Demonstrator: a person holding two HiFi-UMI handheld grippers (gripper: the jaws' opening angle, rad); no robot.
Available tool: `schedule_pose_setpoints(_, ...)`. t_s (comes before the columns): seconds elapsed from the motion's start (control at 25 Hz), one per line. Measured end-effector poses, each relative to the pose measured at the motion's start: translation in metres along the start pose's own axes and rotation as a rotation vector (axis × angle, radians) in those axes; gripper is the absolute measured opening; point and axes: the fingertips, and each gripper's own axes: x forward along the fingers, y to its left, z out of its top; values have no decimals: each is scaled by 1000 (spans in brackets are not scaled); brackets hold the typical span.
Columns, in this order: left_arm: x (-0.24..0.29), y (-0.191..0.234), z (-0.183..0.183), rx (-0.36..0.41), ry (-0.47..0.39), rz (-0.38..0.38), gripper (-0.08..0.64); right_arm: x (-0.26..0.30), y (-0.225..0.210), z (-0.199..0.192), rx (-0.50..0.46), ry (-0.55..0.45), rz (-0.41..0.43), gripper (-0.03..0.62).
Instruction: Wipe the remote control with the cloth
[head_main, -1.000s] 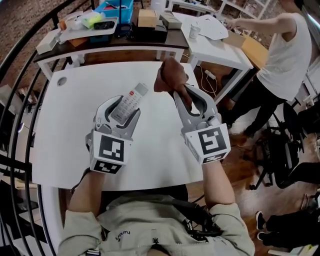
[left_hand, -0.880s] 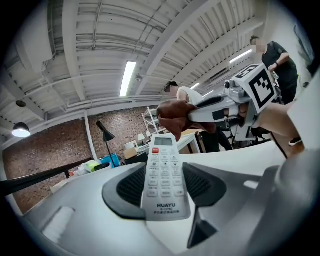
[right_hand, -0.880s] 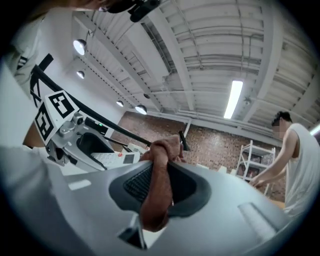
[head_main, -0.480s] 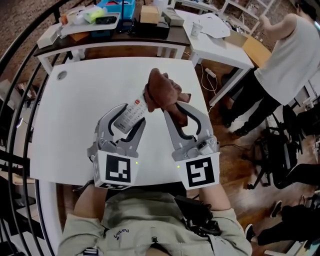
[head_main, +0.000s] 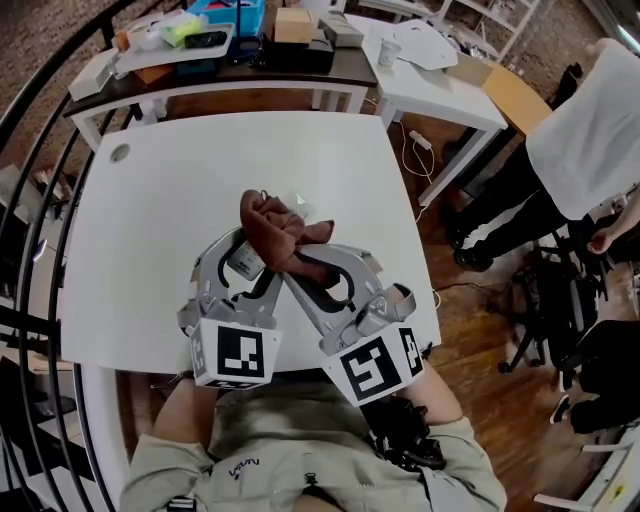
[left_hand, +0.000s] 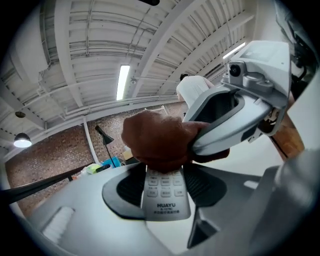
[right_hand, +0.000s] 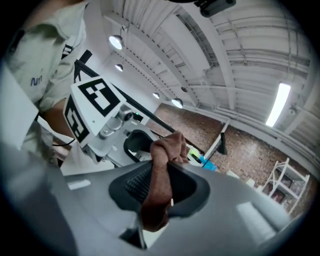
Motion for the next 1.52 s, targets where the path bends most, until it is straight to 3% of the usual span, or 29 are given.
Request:
schedule_pose_setpoints(0.16, -1, -2, 0, 19, 4, 0, 241, 1, 17, 2, 20, -12, 93, 75)
schedule_pose_setpoints(0.28, -1, -8, -7, 41, 6, -12, 241, -2, 15, 2, 37, -17, 90, 75)
schedule_pose_setpoints(0.44, -4, -7, 2, 19, 4, 13, 241, -15, -18, 4, 52, -32, -55, 77)
schedule_pose_setpoints(0.64, -8, -9, 4, 46, -3, 22, 241, -29, -64, -3, 73, -12, -259, 77)
schedule_pose_setpoints(0.84, -9, -15, 8, 82, -5, 26, 241, -27, -76, -17, 58, 30, -310, 77)
schedule_pose_setpoints(1.24, -8, -19, 7, 99, 0, 24, 241, -9, -35, -8, 40, 23, -154, 76)
schedule_pose_setpoints(1.52, -7, -13, 4, 75, -2, 31, 241, -4, 4, 5, 73, -25, 32, 77)
